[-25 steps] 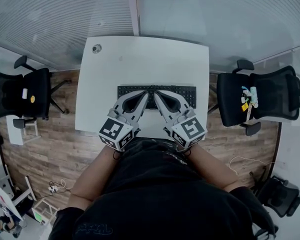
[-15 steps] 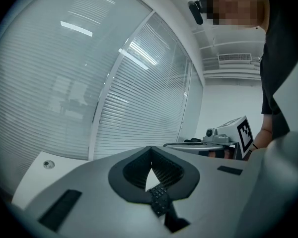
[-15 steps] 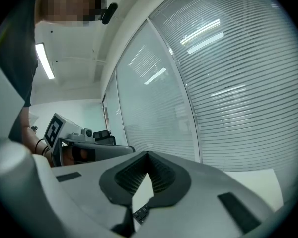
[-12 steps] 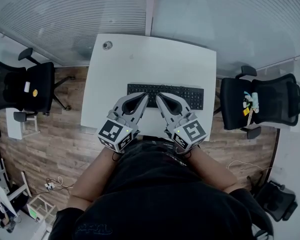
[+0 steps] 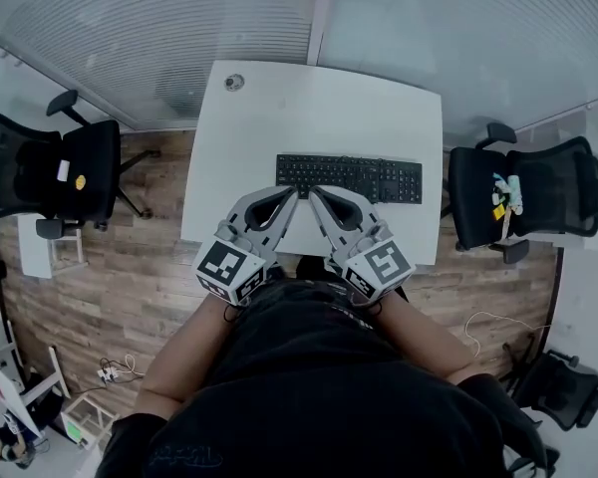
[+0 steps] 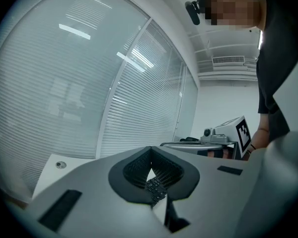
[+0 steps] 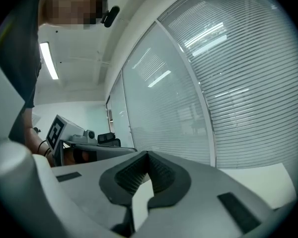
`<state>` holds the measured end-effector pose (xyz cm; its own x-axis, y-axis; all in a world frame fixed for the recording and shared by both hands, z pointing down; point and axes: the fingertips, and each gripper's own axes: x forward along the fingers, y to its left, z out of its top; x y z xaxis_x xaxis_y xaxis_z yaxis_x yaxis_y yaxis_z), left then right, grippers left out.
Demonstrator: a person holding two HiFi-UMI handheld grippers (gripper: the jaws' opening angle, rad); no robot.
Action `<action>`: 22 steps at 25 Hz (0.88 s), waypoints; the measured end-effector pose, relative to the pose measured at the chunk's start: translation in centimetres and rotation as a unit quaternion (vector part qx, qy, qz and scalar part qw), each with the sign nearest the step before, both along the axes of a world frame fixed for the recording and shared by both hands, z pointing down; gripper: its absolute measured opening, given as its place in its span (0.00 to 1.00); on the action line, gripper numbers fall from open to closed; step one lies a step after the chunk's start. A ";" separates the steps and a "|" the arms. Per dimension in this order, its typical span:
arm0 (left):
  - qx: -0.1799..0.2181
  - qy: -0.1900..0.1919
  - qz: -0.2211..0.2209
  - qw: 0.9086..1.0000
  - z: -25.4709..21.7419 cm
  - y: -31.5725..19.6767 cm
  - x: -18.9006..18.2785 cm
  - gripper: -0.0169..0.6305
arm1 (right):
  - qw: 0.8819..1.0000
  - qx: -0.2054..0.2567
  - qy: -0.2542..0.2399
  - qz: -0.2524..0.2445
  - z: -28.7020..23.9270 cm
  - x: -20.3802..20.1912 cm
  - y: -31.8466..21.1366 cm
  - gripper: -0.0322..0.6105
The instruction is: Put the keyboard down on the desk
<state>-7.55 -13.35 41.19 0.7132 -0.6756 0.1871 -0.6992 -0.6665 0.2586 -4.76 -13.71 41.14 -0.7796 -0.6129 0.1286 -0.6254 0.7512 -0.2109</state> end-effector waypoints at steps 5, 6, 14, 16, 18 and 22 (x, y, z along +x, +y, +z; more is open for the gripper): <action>0.015 0.003 0.018 1.000 -0.8 2.7 -1.2 0.05 | 1.000 0.011 0.002 0.012 -0.6 -1.3 2.7 0.08; 0.017 0.005 0.021 1.000 -1.0 3.3 -1.4 0.05 | 1.000 0.014 0.003 0.013 -0.8 -1.5 3.3 0.08; 0.030 0.015 0.050 0.998 -1.5 8.5 -2.5 0.05 | 0.999 0.027 0.010 0.038 -1.5 -2.7 8.8 0.08; 0.032 0.018 0.059 0.998 -1.5 9.9 -2.3 0.05 | 0.999 0.028 0.013 0.043 -1.6 -2.7 10.4 0.08; 0.034 0.019 0.066 0.997 -1.7 11.1 -1.8 0.05 | 0.998 0.030 0.015 0.049 -1.8 -2.3 11.8 0.08; 0.041 0.018 0.074 0.996 -2.2 13.1 -1.0 0.05 | 0.998 0.034 0.019 0.057 -2.2 -1.3 13.7 0.08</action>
